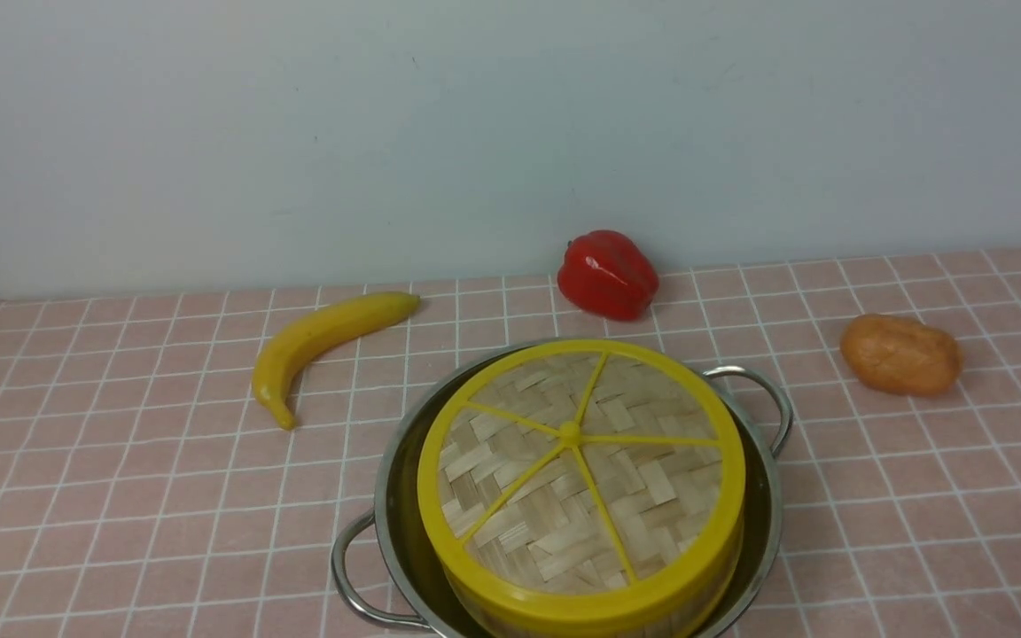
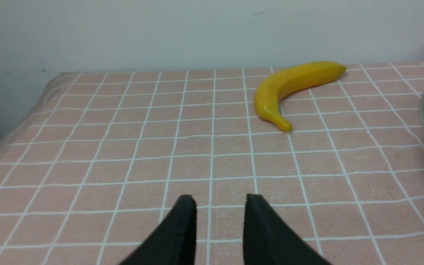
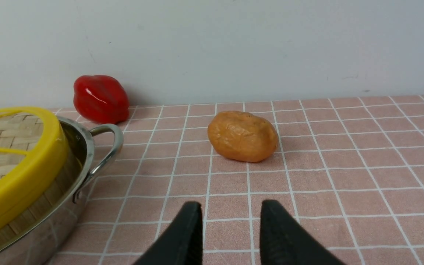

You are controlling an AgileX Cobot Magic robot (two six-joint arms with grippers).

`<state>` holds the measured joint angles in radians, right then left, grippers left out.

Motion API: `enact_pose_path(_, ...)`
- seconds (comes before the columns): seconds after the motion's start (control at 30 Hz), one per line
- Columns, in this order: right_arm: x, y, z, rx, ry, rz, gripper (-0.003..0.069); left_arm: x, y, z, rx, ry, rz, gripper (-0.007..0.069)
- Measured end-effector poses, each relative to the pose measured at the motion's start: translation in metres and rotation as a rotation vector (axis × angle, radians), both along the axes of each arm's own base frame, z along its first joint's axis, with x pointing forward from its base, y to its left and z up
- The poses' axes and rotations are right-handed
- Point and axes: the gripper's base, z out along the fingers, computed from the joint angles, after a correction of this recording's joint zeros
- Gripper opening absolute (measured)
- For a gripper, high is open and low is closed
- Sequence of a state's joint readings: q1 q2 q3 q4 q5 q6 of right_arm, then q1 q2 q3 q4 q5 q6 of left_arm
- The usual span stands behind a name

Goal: Place the steamer in the pot on the pink tablecloth, and put the lid on the steamer.

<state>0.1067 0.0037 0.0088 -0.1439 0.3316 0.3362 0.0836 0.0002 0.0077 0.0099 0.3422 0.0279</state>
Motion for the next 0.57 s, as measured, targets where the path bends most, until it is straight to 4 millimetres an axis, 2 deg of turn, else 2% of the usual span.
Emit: enact_pose_path(0.57,0.0,0.0,0.0,-0.015,-0.001,0.002,0.0242,0.0,0.0,0.0,0.001,0.0,0.0,0.0212)
